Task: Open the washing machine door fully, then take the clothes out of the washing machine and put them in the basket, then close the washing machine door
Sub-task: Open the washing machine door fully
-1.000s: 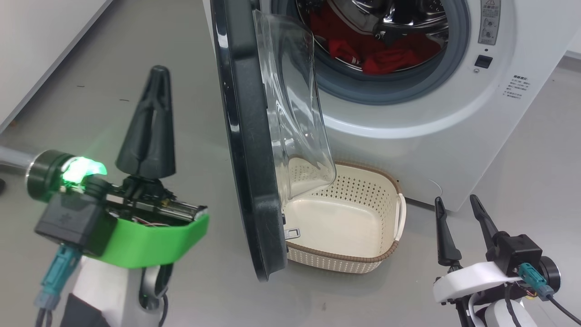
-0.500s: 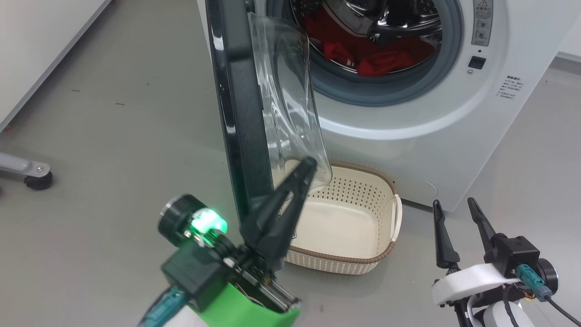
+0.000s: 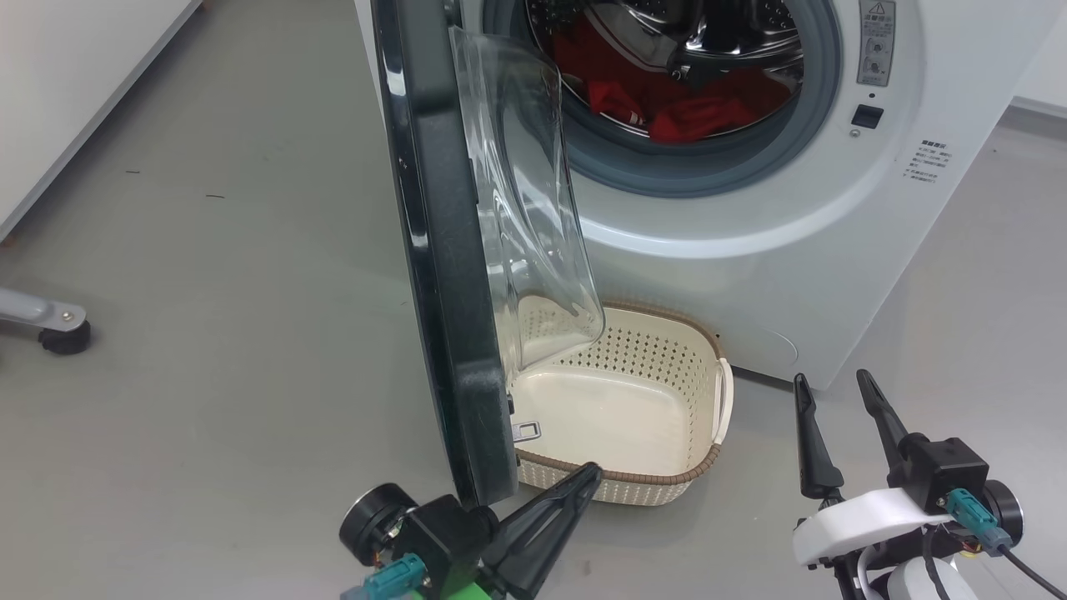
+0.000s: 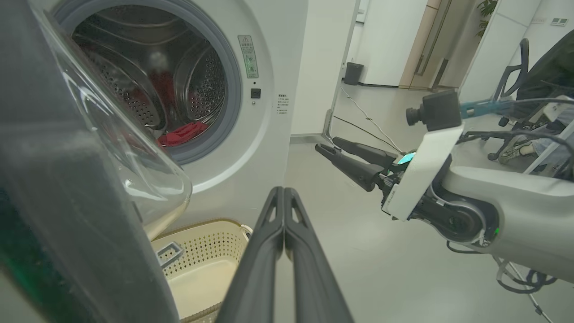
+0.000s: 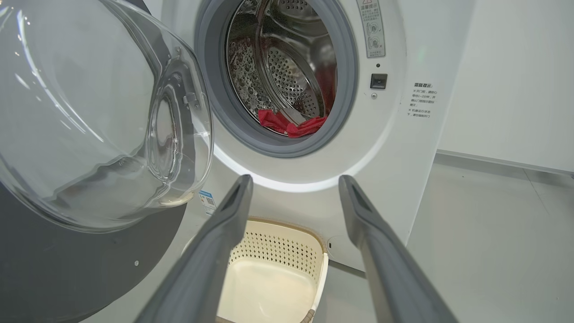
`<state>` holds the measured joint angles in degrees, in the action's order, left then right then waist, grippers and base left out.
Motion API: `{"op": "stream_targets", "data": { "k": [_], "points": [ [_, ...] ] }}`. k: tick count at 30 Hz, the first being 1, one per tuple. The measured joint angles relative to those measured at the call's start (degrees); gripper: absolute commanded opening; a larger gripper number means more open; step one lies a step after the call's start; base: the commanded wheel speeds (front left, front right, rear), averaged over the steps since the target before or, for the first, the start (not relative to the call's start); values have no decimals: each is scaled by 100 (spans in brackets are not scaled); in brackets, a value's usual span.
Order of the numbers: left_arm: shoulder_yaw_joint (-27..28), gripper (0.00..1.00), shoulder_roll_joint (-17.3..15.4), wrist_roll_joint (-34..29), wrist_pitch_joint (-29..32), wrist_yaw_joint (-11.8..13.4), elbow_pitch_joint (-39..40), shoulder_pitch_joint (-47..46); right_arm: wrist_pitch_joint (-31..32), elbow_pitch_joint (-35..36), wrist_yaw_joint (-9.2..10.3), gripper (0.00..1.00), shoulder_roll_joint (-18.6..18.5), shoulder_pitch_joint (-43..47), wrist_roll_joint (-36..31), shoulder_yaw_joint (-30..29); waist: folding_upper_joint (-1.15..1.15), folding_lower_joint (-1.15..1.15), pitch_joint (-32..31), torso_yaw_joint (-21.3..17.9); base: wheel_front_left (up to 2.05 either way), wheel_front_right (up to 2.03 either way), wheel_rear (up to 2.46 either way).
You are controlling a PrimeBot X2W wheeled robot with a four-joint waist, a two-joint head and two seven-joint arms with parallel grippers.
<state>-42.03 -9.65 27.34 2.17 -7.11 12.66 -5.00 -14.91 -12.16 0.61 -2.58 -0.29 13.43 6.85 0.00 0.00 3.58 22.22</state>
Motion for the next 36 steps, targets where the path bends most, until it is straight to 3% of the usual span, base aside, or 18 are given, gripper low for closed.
{"op": "stream_targets", "data": {
  "k": [15,36],
  "points": [
    [474,0,-57,187,138,3,-455,56,0,-67,-1,100,1,51,14,16,0,0,4,-37,0,0,0],
    [917,0,22,187,102,383,-797,25,0,-65,11,100,3,47,66,30,0,0,123,-94,0,0,0]
  ]
}}
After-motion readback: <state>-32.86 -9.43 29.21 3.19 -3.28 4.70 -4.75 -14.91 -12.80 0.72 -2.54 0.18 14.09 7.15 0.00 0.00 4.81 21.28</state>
